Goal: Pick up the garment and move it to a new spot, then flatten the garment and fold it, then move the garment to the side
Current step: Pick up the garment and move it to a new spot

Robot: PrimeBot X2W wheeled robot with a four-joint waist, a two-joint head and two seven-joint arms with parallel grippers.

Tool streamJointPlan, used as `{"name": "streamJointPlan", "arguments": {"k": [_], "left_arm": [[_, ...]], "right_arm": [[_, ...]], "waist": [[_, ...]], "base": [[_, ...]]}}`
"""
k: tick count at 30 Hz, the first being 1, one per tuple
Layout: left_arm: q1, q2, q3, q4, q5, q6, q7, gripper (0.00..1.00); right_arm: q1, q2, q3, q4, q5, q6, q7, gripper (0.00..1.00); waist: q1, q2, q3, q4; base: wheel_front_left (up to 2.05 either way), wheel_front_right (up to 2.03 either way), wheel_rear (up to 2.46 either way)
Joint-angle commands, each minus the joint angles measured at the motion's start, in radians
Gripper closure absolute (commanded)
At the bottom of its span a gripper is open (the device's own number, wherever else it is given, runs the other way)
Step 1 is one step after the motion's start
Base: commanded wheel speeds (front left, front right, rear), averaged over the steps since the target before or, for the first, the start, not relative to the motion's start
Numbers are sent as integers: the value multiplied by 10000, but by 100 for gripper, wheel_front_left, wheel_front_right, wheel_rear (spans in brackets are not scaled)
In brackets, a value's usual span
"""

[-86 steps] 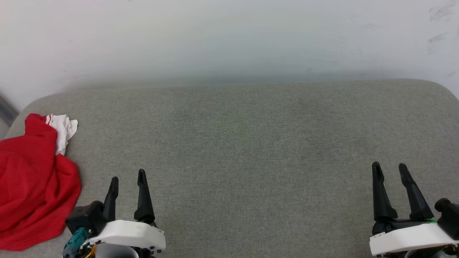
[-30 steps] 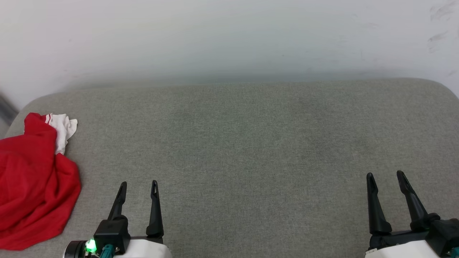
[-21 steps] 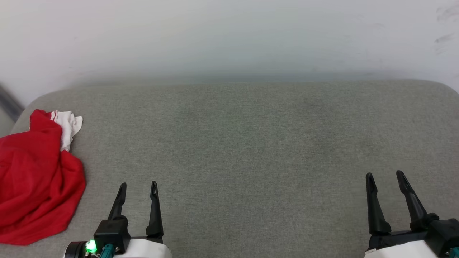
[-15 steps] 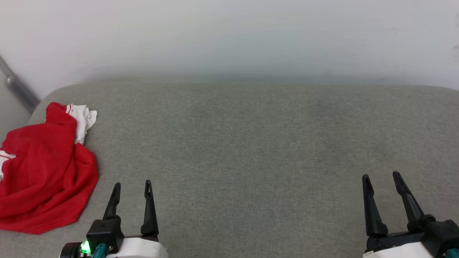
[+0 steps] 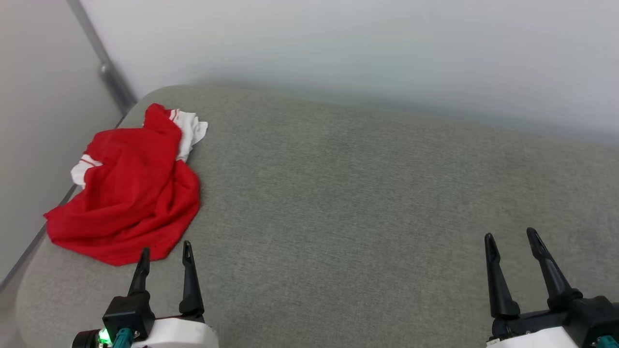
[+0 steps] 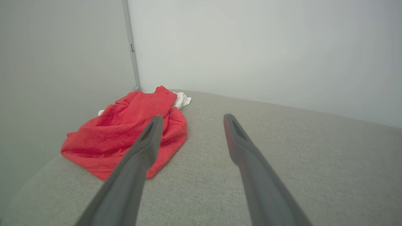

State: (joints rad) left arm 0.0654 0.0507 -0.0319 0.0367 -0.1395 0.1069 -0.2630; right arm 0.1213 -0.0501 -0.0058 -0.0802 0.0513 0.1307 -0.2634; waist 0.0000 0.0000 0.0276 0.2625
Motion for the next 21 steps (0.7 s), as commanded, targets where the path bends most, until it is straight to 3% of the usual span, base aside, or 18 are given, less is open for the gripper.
{"name": "streamJointPlan", "arguments": {"k": [1, 14, 21], "left_arm": [[2, -6, 33, -53, -28, 54, -28, 0], [128, -8, 380, -264, -214, 192, -28, 0], [247, -8, 559, -385, -386, 363, -28, 0]], "right_arm": [[24, -1, 39, -41, -108, 1, -21, 0], [148, -3, 111, -109, -319, -1, -21, 0], [-69, -5, 274, -66, -460, -1, -21, 0]], "waist": [[0, 0, 11, 490], [0, 0, 15, 2200], [0, 0, 157, 2449]], "base": [[0, 0, 0], [0, 0, 0], [0, 0, 0]]}}
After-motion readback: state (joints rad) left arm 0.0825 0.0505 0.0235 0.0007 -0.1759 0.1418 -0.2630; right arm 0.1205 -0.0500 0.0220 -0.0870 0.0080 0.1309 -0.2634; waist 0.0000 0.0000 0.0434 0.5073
